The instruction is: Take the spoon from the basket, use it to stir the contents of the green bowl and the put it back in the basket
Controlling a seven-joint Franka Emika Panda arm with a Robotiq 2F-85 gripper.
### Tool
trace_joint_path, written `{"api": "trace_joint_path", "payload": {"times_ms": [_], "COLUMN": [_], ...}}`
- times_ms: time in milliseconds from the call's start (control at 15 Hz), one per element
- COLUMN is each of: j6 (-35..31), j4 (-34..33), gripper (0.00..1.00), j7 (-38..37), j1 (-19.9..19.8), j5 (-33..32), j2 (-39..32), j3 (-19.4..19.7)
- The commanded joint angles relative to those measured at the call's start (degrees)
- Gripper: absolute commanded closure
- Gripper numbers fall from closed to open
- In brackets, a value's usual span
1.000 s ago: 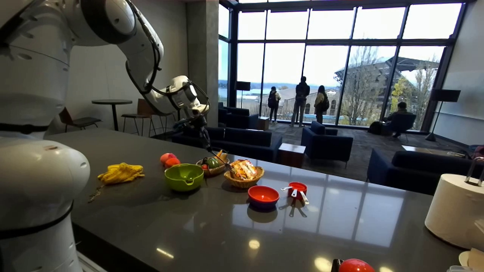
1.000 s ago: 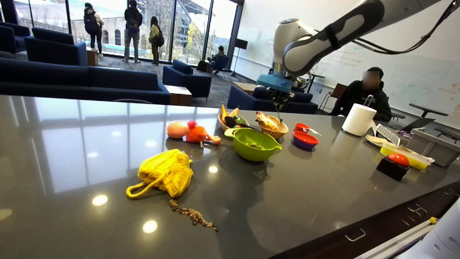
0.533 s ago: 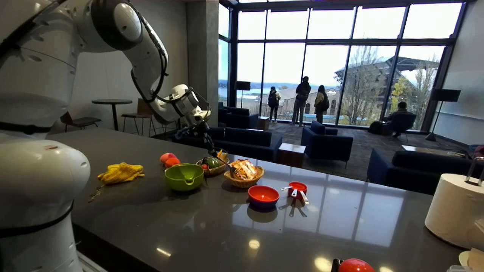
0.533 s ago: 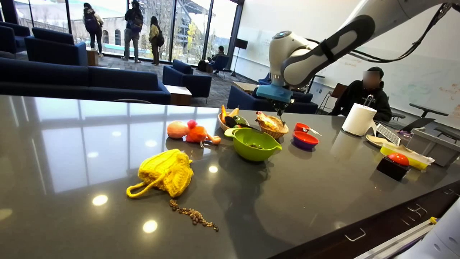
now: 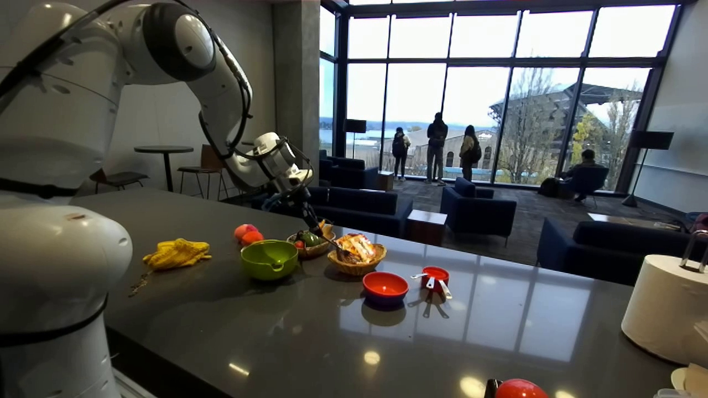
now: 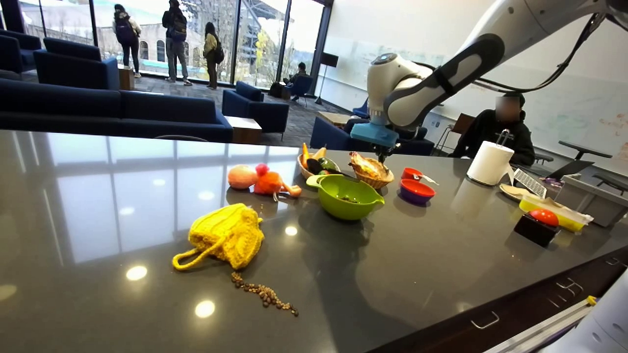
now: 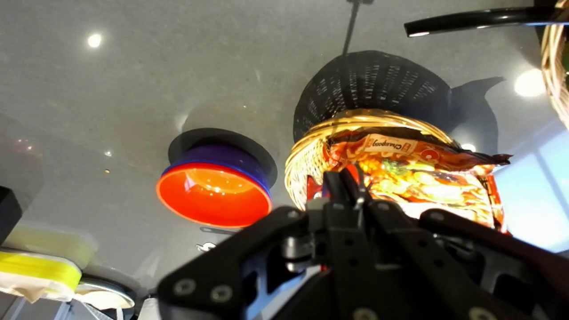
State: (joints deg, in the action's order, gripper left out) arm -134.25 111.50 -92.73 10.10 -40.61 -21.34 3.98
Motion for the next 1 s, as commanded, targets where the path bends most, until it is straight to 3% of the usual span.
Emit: {"api": "trace_joint_path", "payload": {"times_ms": [0,467,533,600,933], "j6": [-1.69,-2.88,-2.76,-2.8,-1.34], "j4": [-1.22,-2.97,-2.83,-2.49,-1.41], "gripper": [0.99,0.99,0.7,0.7,0.4], "j7": [-1.63,-1.48,-1.59,-1.55,-0.28], "j1": [0.03,0.31,0.46,0.53,0.44], "j5": [-2.24,-2.51,-2.58,-2.71,-1.3], "j2": [-1.39,-3.08,-2.89,-2.57,-1.13], "j3": [1.09,2.01,2.05,2.08,1.35]}}
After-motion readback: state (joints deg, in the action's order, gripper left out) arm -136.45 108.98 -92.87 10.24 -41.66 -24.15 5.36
